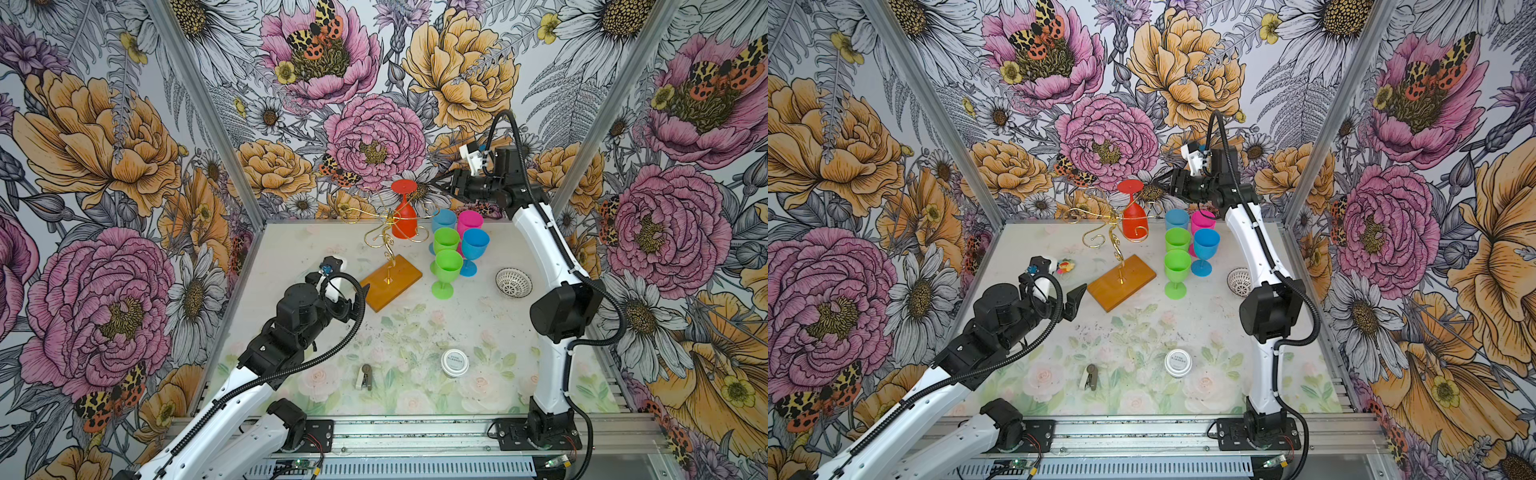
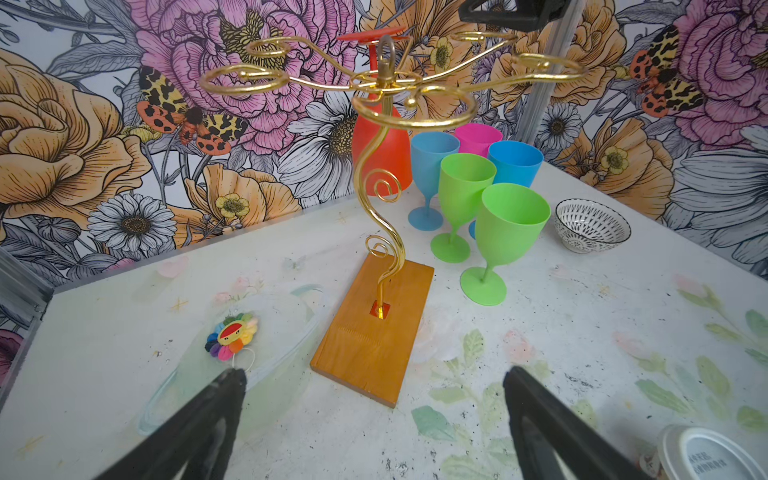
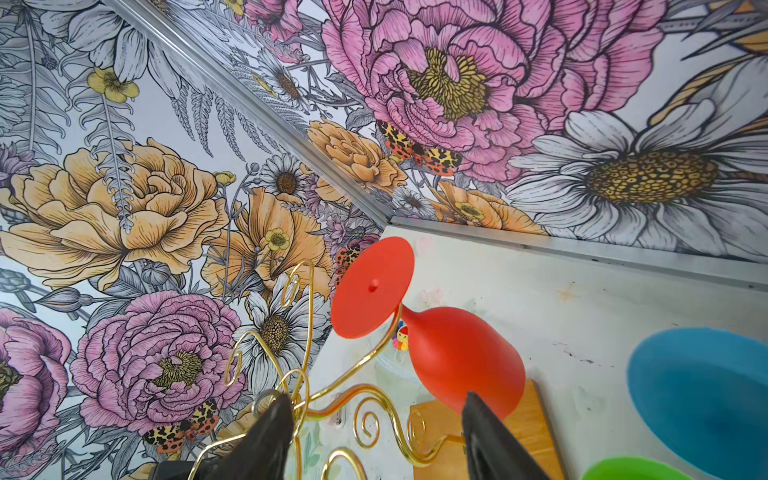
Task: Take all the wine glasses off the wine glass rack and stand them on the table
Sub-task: 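Open the right gripper and raise it off the green glass, then move the right gripper to the red glass foot and close on it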
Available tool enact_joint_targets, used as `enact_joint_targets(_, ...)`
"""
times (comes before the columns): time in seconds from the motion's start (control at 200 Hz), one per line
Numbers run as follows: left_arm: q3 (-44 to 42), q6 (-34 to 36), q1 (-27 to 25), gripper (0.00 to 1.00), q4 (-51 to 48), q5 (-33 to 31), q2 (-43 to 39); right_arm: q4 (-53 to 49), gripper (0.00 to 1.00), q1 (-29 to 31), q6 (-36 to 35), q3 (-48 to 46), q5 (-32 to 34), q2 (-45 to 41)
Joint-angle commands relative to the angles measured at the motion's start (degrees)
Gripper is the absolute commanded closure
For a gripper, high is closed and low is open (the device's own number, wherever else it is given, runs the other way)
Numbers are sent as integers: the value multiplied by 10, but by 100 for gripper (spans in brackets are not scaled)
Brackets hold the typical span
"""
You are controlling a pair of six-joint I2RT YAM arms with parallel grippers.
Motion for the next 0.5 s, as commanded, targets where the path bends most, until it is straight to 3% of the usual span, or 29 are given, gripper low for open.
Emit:
enact_joint_targets(0.0,-3,-7,7,1,3,13,-11,5,35,9,29,55,-31,36)
enact_joint_targets(0.205,-4,-7,7,1,2,12,-18,5,36,23,50,122,-36,94)
enact_joint_targets(0.495,-3,-7,7,1,1,15,-24,8,41,31,62,145,-21,127)
